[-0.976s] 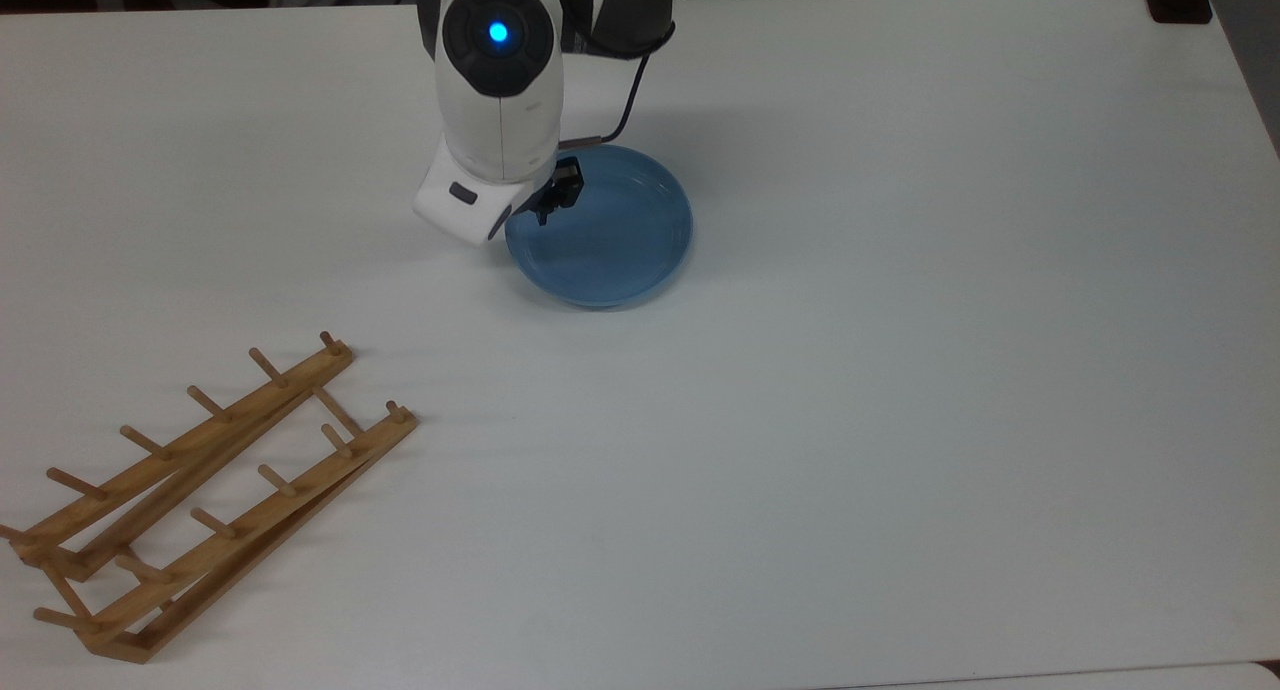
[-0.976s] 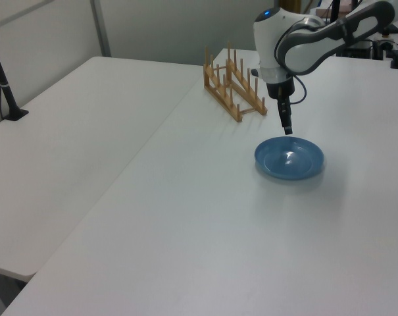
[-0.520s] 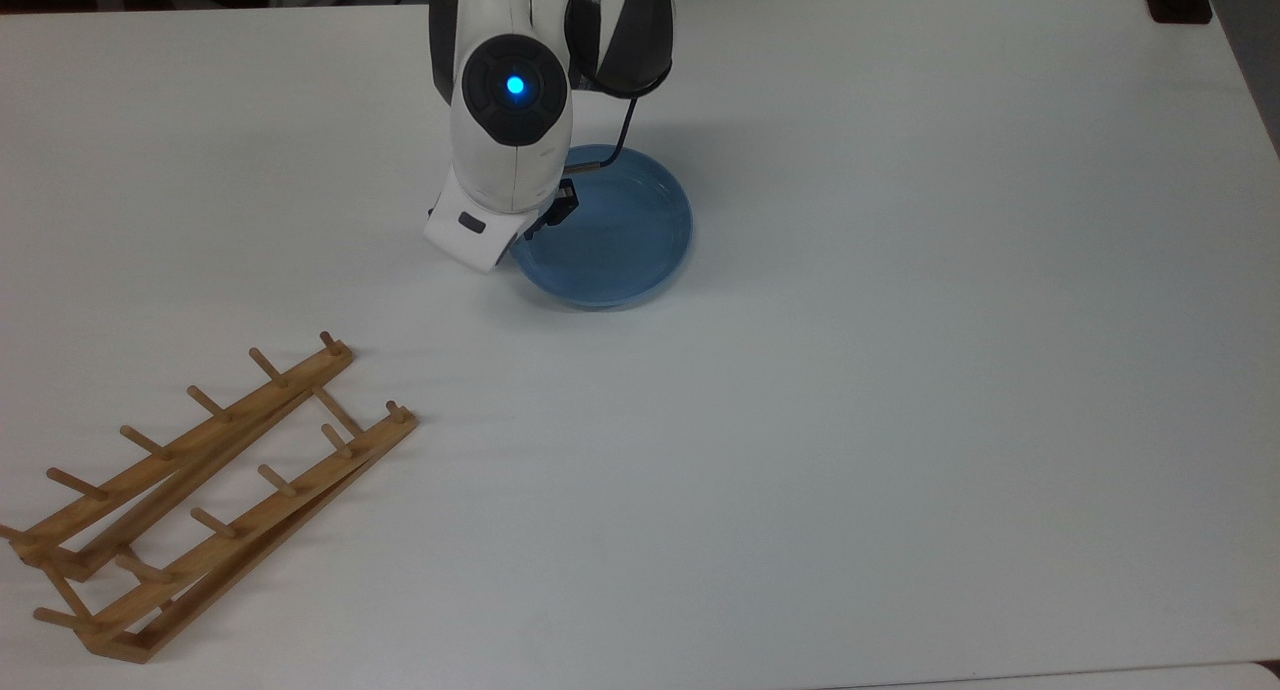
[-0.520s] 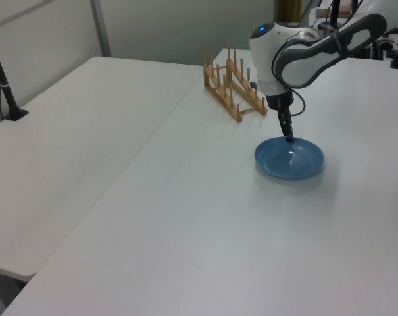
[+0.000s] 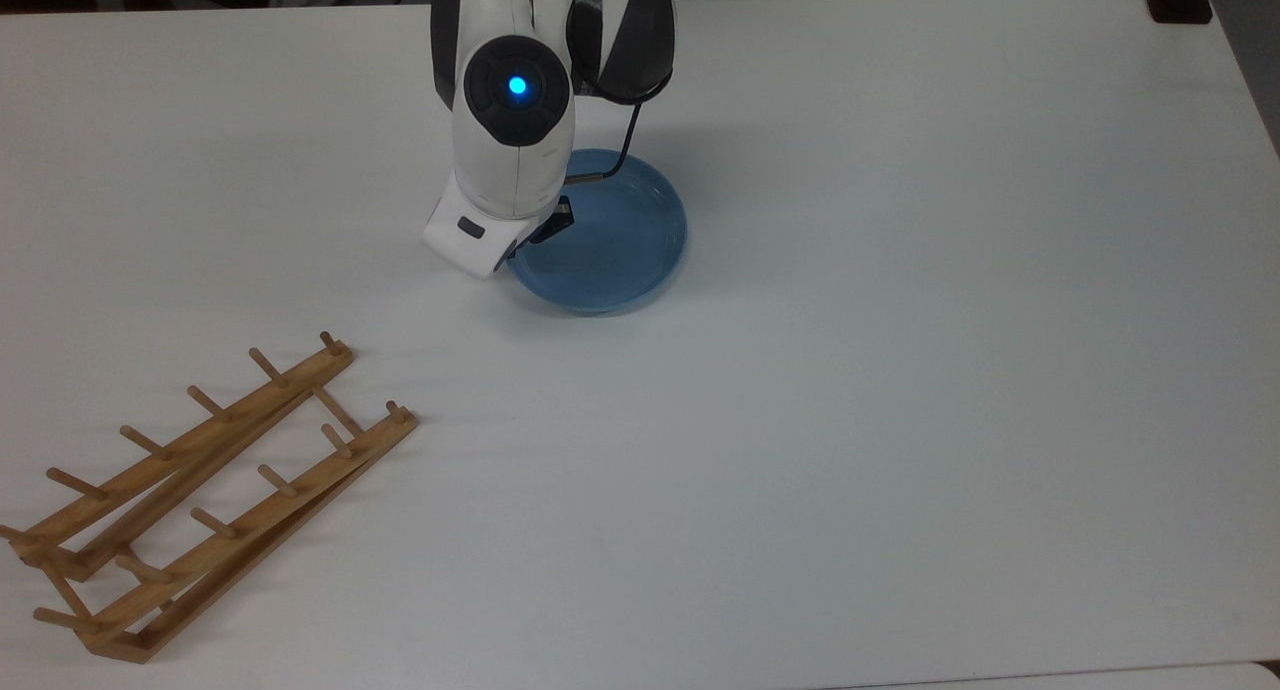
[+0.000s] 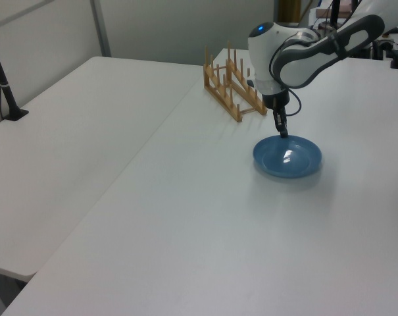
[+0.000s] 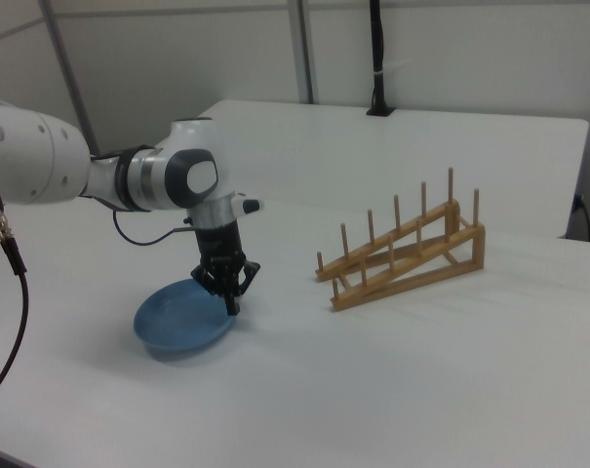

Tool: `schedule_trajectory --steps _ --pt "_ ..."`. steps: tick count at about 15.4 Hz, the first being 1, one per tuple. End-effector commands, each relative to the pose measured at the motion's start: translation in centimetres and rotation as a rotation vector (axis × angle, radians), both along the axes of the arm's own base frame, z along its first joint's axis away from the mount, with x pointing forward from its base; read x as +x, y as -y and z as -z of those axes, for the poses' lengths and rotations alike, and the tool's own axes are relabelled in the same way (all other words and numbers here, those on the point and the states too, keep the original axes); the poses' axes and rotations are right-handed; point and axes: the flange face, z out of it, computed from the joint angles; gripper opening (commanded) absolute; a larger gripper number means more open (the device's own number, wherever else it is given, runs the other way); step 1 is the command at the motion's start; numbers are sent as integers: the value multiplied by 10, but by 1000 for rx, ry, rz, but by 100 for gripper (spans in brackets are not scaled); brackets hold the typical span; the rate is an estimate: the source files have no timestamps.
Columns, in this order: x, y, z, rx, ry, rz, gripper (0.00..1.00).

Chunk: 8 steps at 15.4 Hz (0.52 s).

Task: Place plate in plate rack
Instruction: 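Close the gripper on the blue plate's rim, then lift the plate by its rim and tilt it upright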

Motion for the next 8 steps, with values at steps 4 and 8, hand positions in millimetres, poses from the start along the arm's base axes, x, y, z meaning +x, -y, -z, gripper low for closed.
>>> schedule_trajectory --steps 4,8 --pt "19 25 -67 -10 120 49 0" --pt "32 54 -104 -12 203 86 0"
